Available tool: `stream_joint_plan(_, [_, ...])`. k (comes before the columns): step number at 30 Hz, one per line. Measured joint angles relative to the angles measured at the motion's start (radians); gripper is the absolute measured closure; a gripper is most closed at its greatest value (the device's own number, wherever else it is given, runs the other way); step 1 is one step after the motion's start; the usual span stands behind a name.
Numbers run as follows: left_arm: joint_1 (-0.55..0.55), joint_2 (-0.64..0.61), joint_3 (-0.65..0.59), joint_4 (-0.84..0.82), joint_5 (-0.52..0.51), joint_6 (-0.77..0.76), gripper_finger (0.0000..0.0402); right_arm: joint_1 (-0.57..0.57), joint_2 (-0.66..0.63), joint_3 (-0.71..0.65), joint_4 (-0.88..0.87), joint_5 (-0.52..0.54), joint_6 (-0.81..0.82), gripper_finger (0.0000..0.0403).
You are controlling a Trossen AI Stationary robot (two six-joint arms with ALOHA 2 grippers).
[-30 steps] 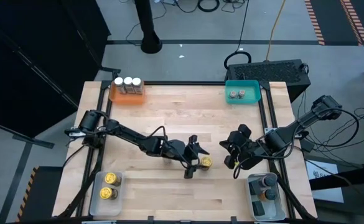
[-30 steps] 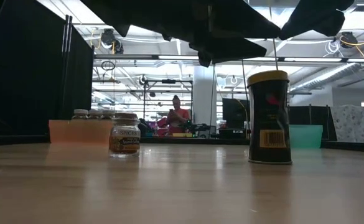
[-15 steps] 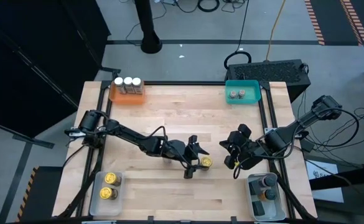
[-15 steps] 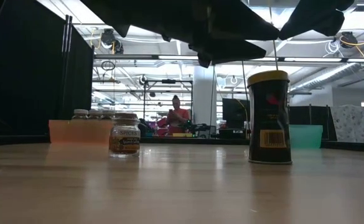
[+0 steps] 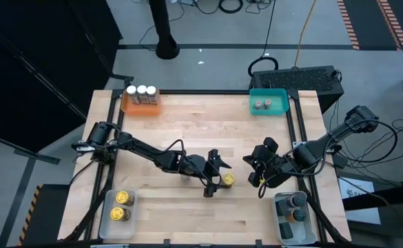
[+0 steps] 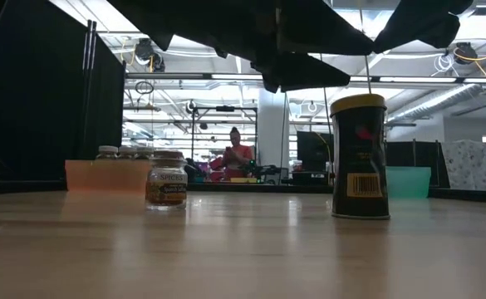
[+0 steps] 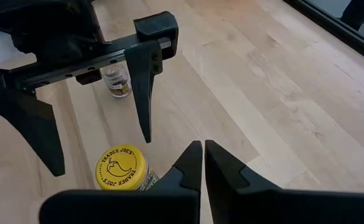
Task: Sort spices by type
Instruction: Put the yellow seasoning bottle into the transparent bin
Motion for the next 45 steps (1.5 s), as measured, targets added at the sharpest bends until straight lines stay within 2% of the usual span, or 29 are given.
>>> stream_joint_plan(8, [0.013,0.0,0.0,-0.033,0.008,-0.007,0.0033,0.0,0.0,0.0,-0.001,0.002,-0.002,0.0403])
stream_joint_plan(28, [0.017,0.165,0.0,0.131,0.044,0.0,0.0034,0.0,0.0,-0.001,-0.001,0.003,-0.013,0.0403])
stream_joint_plan(45, [0.019,0.167,0.0,0.181,0.034,0.053,0.0042,0.0,0.0,-0.001,0.0,0.003,-0.022,0.0403])
